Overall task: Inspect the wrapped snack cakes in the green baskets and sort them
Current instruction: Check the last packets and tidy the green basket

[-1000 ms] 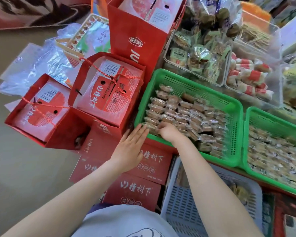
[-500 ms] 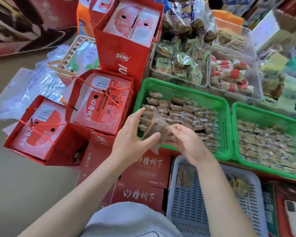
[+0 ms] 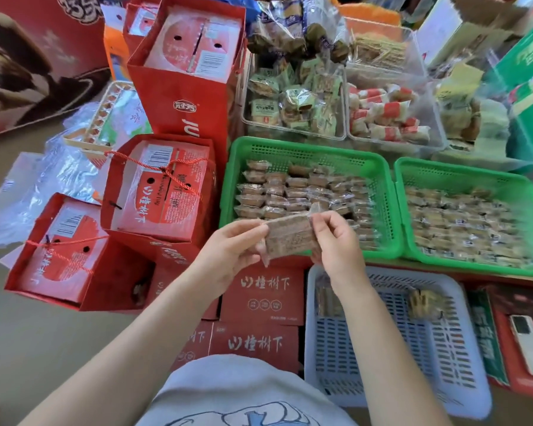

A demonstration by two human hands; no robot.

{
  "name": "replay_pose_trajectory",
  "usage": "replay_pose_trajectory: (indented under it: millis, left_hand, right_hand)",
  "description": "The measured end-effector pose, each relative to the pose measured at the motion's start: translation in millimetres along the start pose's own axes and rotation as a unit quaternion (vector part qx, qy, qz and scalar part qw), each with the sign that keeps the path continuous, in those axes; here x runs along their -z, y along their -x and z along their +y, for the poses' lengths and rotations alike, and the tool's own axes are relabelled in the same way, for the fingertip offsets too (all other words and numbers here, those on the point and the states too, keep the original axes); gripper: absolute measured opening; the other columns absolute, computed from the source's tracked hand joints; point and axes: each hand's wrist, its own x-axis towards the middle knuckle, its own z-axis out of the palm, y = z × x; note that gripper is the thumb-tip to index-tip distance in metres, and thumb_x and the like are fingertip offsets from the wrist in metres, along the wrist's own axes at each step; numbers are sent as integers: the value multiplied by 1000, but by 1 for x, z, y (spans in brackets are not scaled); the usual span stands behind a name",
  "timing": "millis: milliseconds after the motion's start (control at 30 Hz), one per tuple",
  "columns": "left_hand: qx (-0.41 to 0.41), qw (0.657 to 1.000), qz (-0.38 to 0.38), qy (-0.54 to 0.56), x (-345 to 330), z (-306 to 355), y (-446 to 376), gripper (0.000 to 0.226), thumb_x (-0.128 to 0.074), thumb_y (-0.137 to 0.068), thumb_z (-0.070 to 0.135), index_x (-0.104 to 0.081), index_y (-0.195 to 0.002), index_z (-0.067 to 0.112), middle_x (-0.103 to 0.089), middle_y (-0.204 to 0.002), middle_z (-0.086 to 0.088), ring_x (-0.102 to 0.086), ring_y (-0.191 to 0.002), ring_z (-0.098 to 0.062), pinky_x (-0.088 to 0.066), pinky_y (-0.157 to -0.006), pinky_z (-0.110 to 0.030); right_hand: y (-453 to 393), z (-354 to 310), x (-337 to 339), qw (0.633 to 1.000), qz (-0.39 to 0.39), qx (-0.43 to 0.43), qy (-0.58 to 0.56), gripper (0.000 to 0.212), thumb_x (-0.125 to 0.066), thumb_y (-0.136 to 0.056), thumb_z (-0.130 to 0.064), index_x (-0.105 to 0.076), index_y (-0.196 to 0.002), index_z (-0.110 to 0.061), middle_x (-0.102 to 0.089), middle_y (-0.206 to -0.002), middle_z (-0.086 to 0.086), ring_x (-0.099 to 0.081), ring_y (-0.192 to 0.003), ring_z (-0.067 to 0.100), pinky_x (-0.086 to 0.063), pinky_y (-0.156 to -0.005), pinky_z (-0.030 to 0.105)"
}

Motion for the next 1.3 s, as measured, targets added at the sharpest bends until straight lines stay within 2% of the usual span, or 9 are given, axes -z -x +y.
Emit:
replay_pose_trajectory:
  millis: [200,433,533,733,833,933,1100,1200,1300]
  left_hand:
    - [21,991,45,124,-14,-4,-5,16,-70,-91,12,-73,-104,4,-70,-79,-6,-67,-71,-13,-58,-68,-23]
    - [-29,998,48,21,-11,-1,-2,10,-61,-98,7,-66,-90,7,-67,-79,-9,-65,-68,-12,-57,-62,-22]
    - [-77,997,17,3,-11,4,2,14,-57,-99,2,-64,-88,6,-65,-75,-8,-59,-63,-12,-53,-63,-21]
    - [-78,995,17,52,-5,12,-1,23,-57,-96,-4,-69,-110,10,-60,-75,-8,-51,-59,-11,-50,-65,-21]
    - [-56,997,13,46,3,10,-5,23,-52,-97,-5,-71,-97,8,-60,-74,-11,-50,-57,-11,-48,-63,-23]
    - [-39,998,33,38,7,3,-10,16,-58,-97,0,-68,-103,10,-61,-90,-19,-54,-64,-14,-51,-65,-24]
    - [-89,991,47,-89,7,-8,-8,36,-85,-77,35,-65,-106,27,-73,-93,0,-70,-85,-17,-59,-78,-34]
    - [-145,958,118,-219,9,-14,-8,24,-86,-78,27,-69,-95,28,-75,-93,3,-72,-84,-13,-59,-78,-29]
    - [-170,952,149,-207,14,-13,-11,7,-80,-86,15,-75,-86,19,-76,-78,2,-73,-74,-14,-60,-72,-26]
  right_hand:
    - [2,11,6,996,80,36,32,29,-47,-104,-35,-57,-86,-16,-40,-56,-3,-39,-50,16,-36,-53,32]
    - [3,11,5,996,64,-20,-52,26,-49,-104,-30,-62,-83,-24,-54,-80,17,-47,-68,26,-39,-56,38]
    - [-1,10,4,988,46,-65,-131,29,-50,-104,-30,-63,-79,-24,-47,-77,14,-41,-56,23,-35,-45,25]
    - [-8,5,5,958,-53,-80,-269,33,-55,-97,-30,-63,-115,-5,-41,-52,-1,-25,-37,8,-18,-38,24]
    - [-10,0,4,949,-114,-85,-281,42,-55,-95,-31,-59,-132,-12,-30,-50,-4,-24,-40,7,-16,-41,25]
    - [-11,-5,-1,957,-113,-81,-253,21,-50,-103,-19,-62,-115,-7,-43,-51,-4,-27,-38,7,-17,-38,23]
    - [-23,0,-16,962,-9,-130,-241,12,-50,-105,-16,-55,-103,-5,-38,-54,-1,-30,-38,10,-21,-36,22]
    - [-30,4,-22,951,8,-158,-265,11,-52,-104,-16,-55,-96,-8,-36,-53,-2,-30,-37,9,-21,-35,21]
    - [-33,8,-27,946,5,-176,-271,15,-53,-103,-19,-52,-92,-9,-34,-54,-2,-31,-38,9,-22,-36,21]
